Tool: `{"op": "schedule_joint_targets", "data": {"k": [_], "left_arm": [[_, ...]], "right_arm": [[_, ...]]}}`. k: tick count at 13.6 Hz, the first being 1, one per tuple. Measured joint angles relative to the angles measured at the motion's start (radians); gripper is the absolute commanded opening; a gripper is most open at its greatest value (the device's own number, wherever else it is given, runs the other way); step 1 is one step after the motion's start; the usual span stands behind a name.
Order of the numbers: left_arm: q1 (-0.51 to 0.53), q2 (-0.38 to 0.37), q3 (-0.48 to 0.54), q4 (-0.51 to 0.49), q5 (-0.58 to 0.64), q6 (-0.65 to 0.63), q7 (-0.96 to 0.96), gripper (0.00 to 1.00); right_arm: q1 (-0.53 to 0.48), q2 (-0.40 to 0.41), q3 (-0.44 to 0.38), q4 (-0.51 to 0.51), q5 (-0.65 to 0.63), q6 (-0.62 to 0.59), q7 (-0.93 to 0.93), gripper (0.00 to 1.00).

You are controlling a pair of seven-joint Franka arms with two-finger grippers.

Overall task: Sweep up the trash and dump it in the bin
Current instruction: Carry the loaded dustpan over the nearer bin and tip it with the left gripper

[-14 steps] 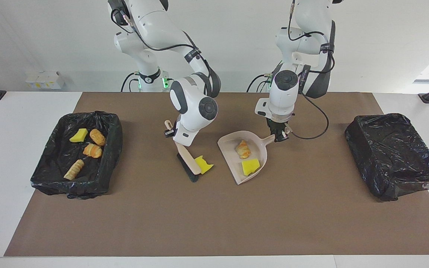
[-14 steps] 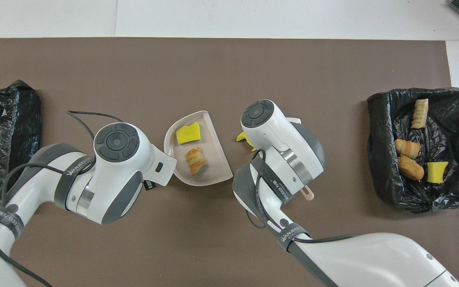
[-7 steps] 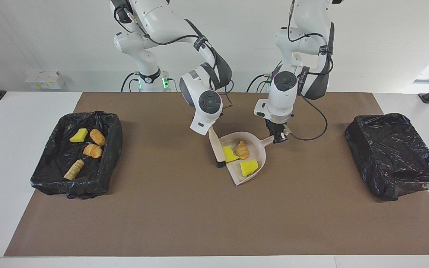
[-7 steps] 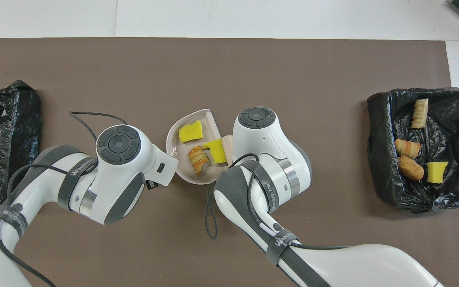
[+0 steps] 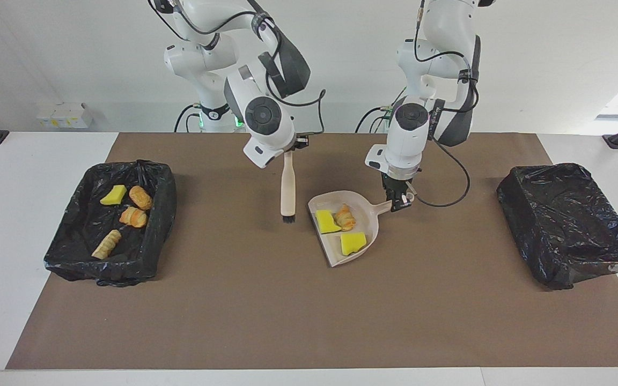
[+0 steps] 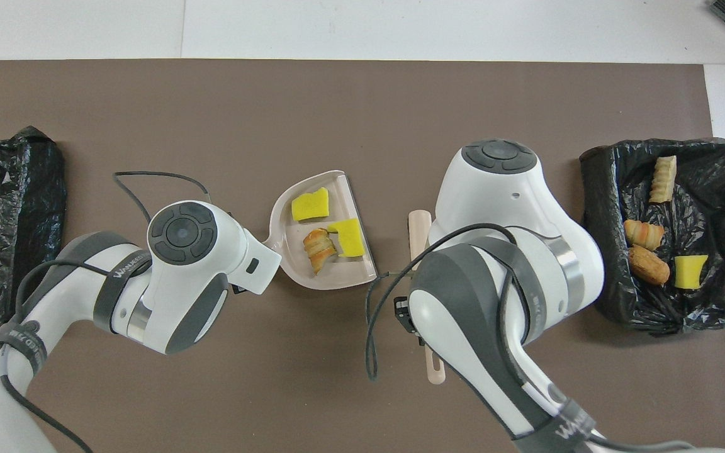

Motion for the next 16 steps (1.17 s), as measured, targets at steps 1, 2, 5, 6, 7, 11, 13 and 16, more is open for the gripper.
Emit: {"op": "schedule_joint_targets", "data": {"k": [1, 2, 5, 6, 7, 11, 13, 16], "left_arm": [[0.012, 0.005, 0.000, 0.004, -0.028, 0.004, 0.039, 0.00], [0.028, 0.011, 0.001, 0.011, -0.044, 0.005, 0.070, 0.00], [0.084, 0.018, 0.002, 0.069, -0.048, -0.028, 0.121, 0.00], [0.098, 0.019, 0.003, 0.113, -0.049, -0.074, 0.137, 0.00], [0.115, 0.022, 0.003, 0.161, -0.049, -0.123, 0.154, 0.00], [0.197, 0.056, 0.004, 0.332, -0.070, -0.254, 0.237, 0.00], [0.258, 0.079, 0.004, 0.397, -0.090, -0.295, 0.310, 0.00], [0.392, 0.090, 0.004, 0.439, -0.150, -0.330, 0.478, 0.00]], "right_arm": [[0.000, -0.024, 0.000, -0.018, -0.021, -0.029, 0.000, 0.00], [0.001, -0.049, 0.001, -0.062, -0.028, -0.028, -0.016, 0.00], [0.005, -0.121, 0.003, -0.244, -0.029, 0.099, -0.069, 0.00], [0.007, -0.139, 0.006, -0.284, -0.028, 0.122, -0.072, 0.00], [0.010, -0.152, 0.007, -0.306, -0.020, 0.136, -0.072, 0.00], [0.048, -0.161, 0.008, -0.331, 0.014, 0.224, -0.048, 0.00], [0.102, -0.142, 0.009, -0.341, 0.039, 0.287, 0.009, 0.00], [0.166, -0.104, 0.010, -0.341, 0.044, 0.336, 0.038, 0.00]]}}
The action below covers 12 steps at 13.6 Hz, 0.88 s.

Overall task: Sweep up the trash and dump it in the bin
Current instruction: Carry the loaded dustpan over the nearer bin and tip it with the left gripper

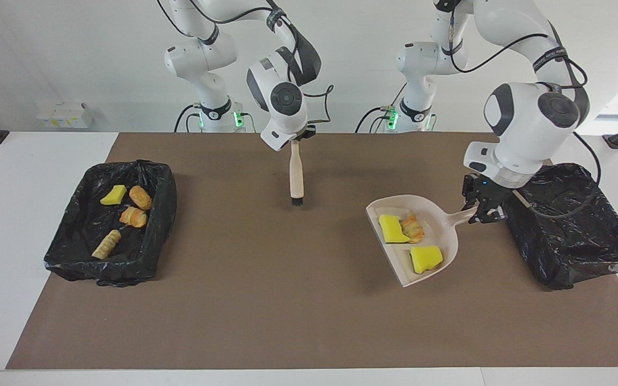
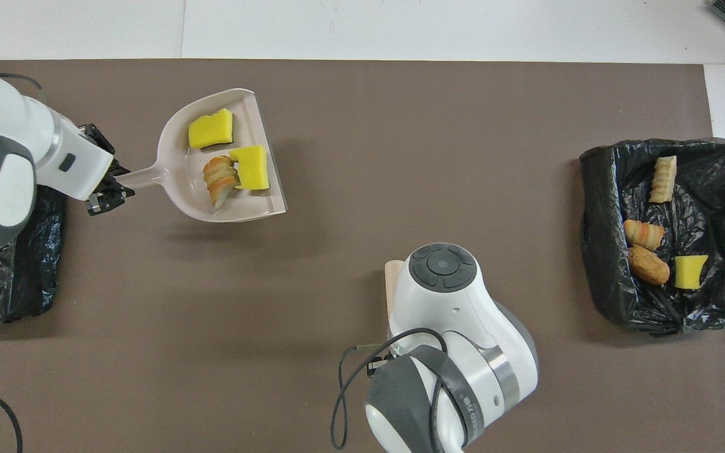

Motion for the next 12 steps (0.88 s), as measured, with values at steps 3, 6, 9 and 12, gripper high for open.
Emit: {"op": "schedule_joint_targets", "data": {"k": [3, 6, 9, 12], "left_arm": [[0.145, 0.002, 0.000, 0.013, -0.041, -0.019, 0.182, 0.00], [0.305, 0.003, -0.001, 0.031, -0.068, -0.061, 0.391, 0.00], [0.454, 0.004, -0.002, 0.056, -0.073, -0.094, 0.505, 0.00], [0.551, 0.026, -0.001, 0.139, -0.051, -0.106, 0.634, 0.00]], "right_arm": [[0.056, 0.032, 0.000, -0.002, 0.001, 0.043, 0.025, 0.00], [0.095, 0.033, 0.001, -0.032, 0.001, 0.059, 0.064, 0.00], [0.096, 0.032, 0.000, -0.075, 0.004, 0.140, 0.070, 0.00], [0.107, 0.032, 0.000, -0.112, 0.021, 0.222, 0.079, 0.00]]}}
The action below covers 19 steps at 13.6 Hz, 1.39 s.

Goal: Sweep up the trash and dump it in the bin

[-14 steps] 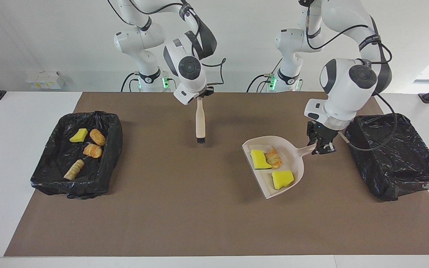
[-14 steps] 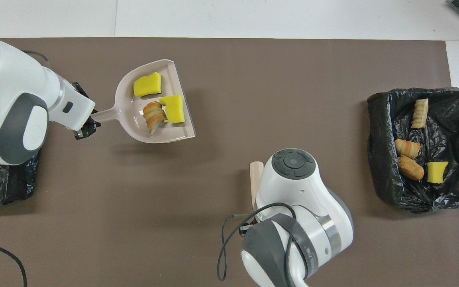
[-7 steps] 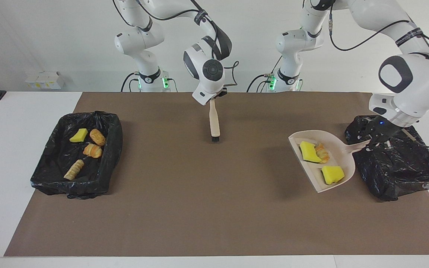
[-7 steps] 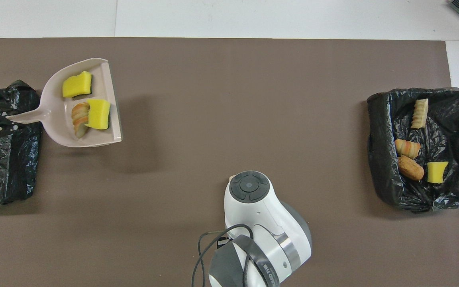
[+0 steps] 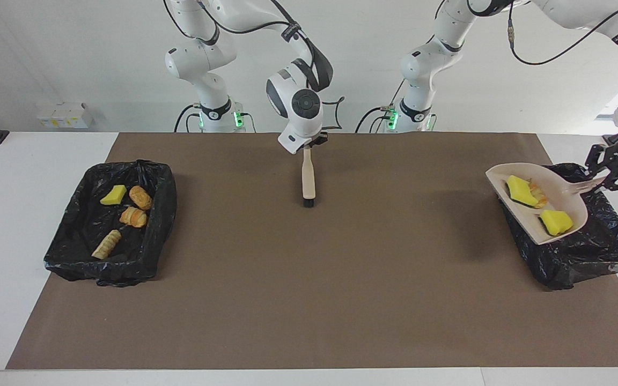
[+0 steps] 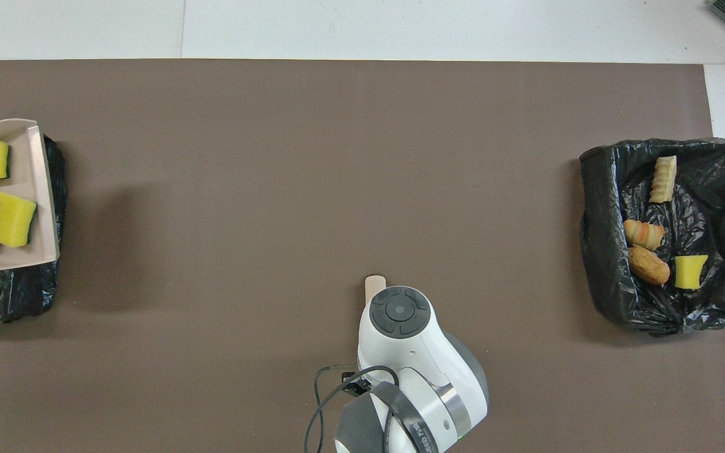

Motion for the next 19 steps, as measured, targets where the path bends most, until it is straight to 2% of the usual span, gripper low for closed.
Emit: {"op": "schedule_joint_targets", "data": {"k": [1, 2, 3, 4, 6, 8, 11, 14, 17, 19], "left_arm": [[0.015, 0.018, 0.000, 0.039, 0.039, 0.000, 0.027, 0.00], [0.022, 0.037, 0.000, 0.075, 0.087, 0.008, 0.040, 0.00], [0.023, 0.054, 0.000, 0.104, 0.135, 0.028, 0.043, 0.00], [0.023, 0.067, -0.003, 0.124, 0.178, 0.050, 0.043, 0.00], [0.022, 0.083, -0.009, 0.140, 0.268, 0.106, 0.042, 0.00], [0.020, 0.092, -0.014, 0.141, 0.411, 0.178, 0.028, 0.00], [-0.015, 0.096, -0.018, 0.128, 0.624, 0.199, -0.092, 0.00], [-0.077, 0.079, -0.019, 0.072, 0.787, 0.198, -0.218, 0.00], [-0.133, 0.023, -0.021, -0.024, 1.022, 0.190, -0.320, 0.00], [-0.174, -0.011, -0.021, -0.047, 1.142, 0.160, -0.360, 0.00]], "right_arm": [[0.008, 0.000, 0.000, -0.001, 0.000, 0.004, 0.003, 0.00], [0.013, 0.000, 0.000, -0.002, 0.000, 0.004, 0.006, 0.17], [0.016, 0.000, 0.000, -0.003, 0.000, 0.005, 0.007, 0.50], [0.017, 0.000, 0.000, -0.003, 0.000, 0.007, 0.007, 1.00], [0.017, 0.001, 0.000, -0.004, 0.000, 0.014, 0.007, 1.00], [0.015, 0.006, -0.002, 0.005, 0.000, 0.024, 0.007, 1.00], [-0.026, 0.023, -0.009, 0.044, -0.045, 0.039, 0.004, 1.00], [-0.135, 0.027, -0.012, 0.119, -0.149, 0.040, -0.040, 1.00], [-0.252, 0.027, -0.017, 0.202, -0.275, 0.039, -0.140, 1.00], [-0.346, 0.028, -0.018, 0.245, -0.299, 0.039, -0.239, 1.00]]}}
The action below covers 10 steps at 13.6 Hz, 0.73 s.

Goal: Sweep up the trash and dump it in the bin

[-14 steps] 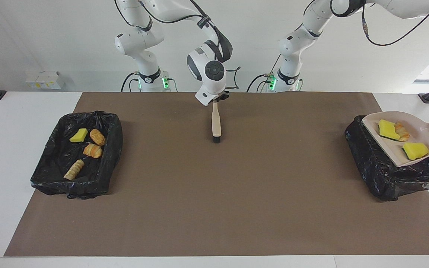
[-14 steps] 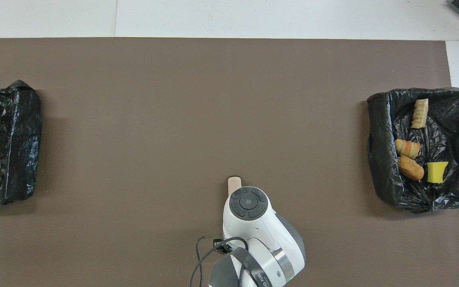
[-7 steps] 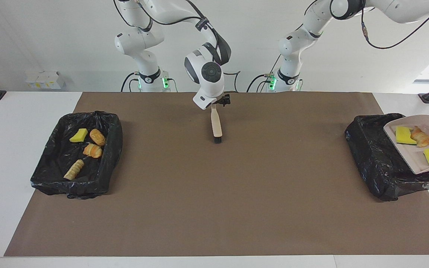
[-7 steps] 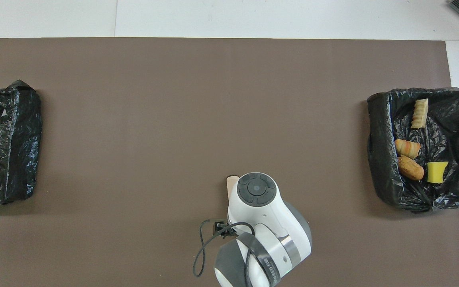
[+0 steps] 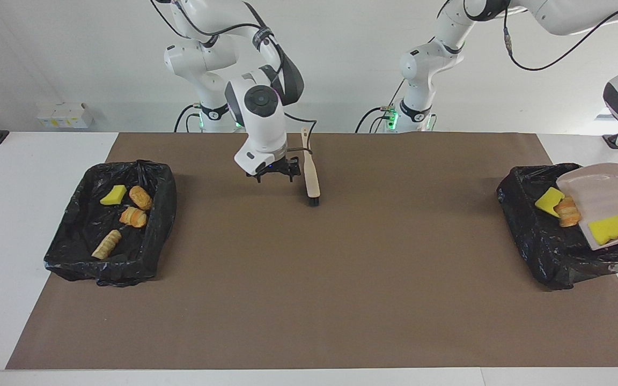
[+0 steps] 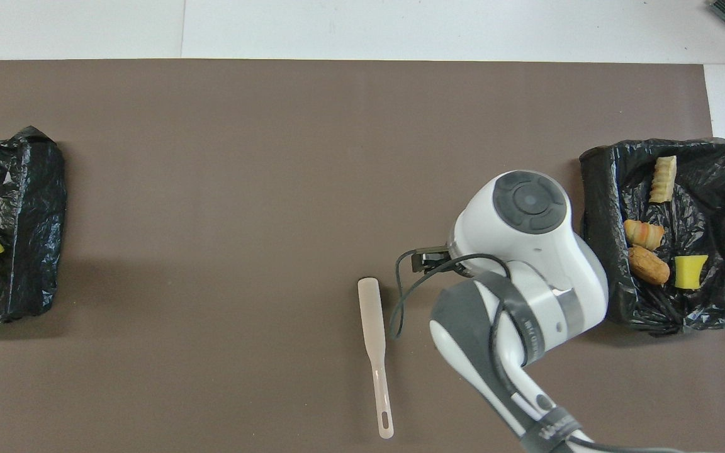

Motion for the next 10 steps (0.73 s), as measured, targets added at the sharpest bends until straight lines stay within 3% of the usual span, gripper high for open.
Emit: {"op": "schedule_joint_targets", "data": {"k": [5, 10], "left_arm": [[-0.035, -0.107, 0.000, -0.020, 0.147, -0.053, -0.005, 0.00], [-0.159, -0.136, -0.006, -0.042, 0.154, -0.210, -0.060, 0.00]], "right_arm": [[-0.268, 0.017, -0.002, 0.027, -0.001, 0.000, -0.104, 1.00], [-0.315, 0.026, -0.002, 0.039, -0.044, 0.000, -0.106, 1.00]]}}
